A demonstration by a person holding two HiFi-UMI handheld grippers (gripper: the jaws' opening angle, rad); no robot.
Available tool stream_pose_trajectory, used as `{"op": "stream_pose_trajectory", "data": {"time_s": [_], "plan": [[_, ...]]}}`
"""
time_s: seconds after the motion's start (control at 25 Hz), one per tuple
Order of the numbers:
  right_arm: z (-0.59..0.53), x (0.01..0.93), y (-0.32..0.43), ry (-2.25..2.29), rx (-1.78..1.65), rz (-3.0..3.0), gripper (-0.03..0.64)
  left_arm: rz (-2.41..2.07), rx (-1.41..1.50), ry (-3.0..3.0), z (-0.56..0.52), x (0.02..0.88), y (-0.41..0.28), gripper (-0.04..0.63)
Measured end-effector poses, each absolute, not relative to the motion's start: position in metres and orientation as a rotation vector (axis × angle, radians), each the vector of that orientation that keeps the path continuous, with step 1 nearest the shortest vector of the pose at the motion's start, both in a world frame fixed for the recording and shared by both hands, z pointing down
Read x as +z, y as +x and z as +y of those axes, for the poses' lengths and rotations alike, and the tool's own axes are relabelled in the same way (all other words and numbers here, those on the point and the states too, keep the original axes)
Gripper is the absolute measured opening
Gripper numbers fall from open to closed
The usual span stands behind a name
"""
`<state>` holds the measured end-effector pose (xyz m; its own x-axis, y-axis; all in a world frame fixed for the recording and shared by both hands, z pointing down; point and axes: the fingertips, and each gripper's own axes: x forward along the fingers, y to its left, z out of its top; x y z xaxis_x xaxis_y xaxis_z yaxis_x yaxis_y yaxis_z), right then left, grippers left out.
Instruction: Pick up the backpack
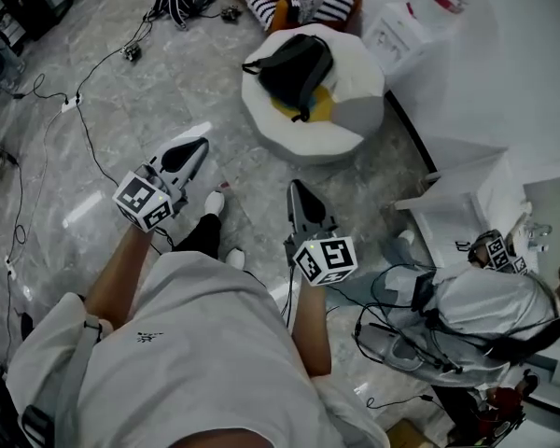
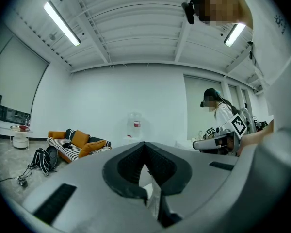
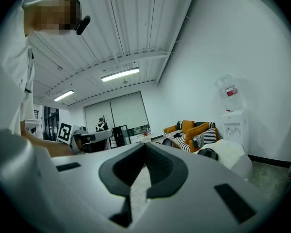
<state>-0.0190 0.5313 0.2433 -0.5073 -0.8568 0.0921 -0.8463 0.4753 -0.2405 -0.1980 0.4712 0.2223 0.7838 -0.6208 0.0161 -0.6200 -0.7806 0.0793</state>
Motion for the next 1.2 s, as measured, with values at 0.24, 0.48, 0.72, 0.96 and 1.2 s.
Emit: {"op": "stream_pose_trajectory", "data": {"time_s": [0.24,0.48,0.72,0.96,1.2], "plan": [[0.502,0.246,-0.02,-1.563,-0.401,2.64,0.006,-0.963,-0.012,2.905,0.437,0.227,-0.194,0.003],[0.462,0.245,-0.019,-1.602,-0.402,2.615,0.006,-0.911,-0.003,2.918,0.394,0.228,-0.19,0.003],[0.421,0.243,-0.025,-1.628,-0.405,2.593,0.006,-0.872,0.002,2.925,0.352,0.229,-0.194,0.003],[0.384,0.244,-0.039,-1.652,-0.42,2.587,0.006,-0.85,-0.007,2.918,0.311,0.231,-0.208,0.003],[0.347,0.245,-0.052,-1.682,-0.426,2.59,0.006,-0.842,-0.009,2.905,0.27,0.235,-0.225,0.003]]}}
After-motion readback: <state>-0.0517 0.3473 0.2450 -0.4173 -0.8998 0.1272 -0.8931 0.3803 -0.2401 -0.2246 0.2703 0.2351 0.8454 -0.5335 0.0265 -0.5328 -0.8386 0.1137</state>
